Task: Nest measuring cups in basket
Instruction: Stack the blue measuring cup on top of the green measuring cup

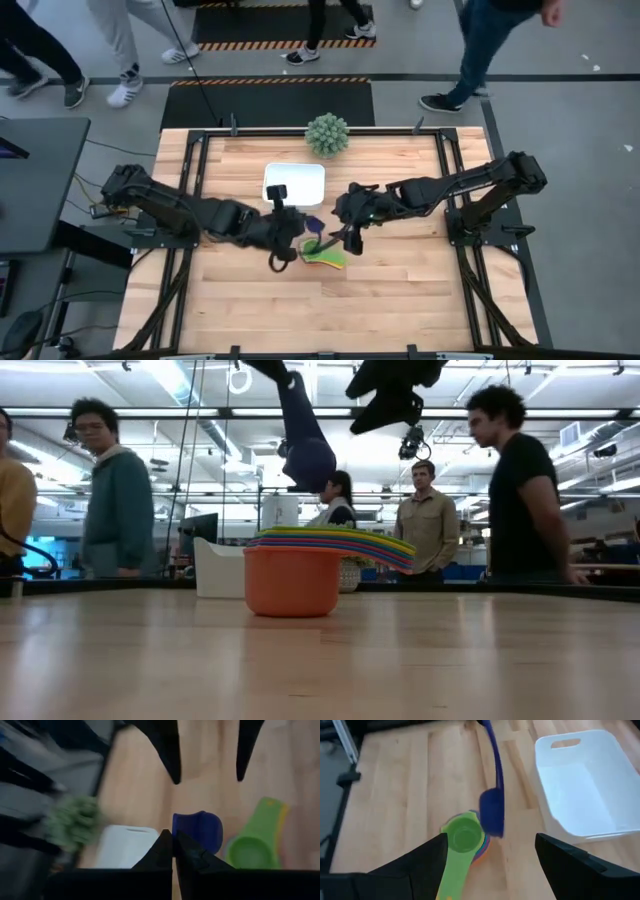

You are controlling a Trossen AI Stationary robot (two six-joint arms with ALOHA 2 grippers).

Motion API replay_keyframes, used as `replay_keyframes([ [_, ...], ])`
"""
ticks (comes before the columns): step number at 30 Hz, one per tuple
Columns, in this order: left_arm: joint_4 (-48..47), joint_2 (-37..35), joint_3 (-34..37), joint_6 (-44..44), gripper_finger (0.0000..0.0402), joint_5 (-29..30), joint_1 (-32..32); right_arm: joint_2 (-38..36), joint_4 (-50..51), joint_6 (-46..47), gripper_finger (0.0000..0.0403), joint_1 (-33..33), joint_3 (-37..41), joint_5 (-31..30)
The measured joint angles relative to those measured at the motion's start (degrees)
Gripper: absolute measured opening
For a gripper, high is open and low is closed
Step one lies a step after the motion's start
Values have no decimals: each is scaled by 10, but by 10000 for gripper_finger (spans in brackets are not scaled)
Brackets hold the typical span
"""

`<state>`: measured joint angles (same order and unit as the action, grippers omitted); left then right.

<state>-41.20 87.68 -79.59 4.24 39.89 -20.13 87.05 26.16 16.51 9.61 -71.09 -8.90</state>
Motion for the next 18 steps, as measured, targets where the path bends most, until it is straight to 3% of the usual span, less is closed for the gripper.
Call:
replay_keyframes([
  [5, 3, 0, 0, -60, 4, 139, -54, -25, 3, 1, 307, 1, 4, -24],
  [9, 3, 2, 0, -86, 3, 203, -80, -48, -82, 56, 307, -4, 63, 15],
  [13, 5, 16, 0, -125, 3, 223, -92, -60, -245, 194, 307, -19, 144, 62],
  [18, 17, 59, 0, -201, 3, 283, -98, -57, -421, 410, 307, -35, 216, 78],
])
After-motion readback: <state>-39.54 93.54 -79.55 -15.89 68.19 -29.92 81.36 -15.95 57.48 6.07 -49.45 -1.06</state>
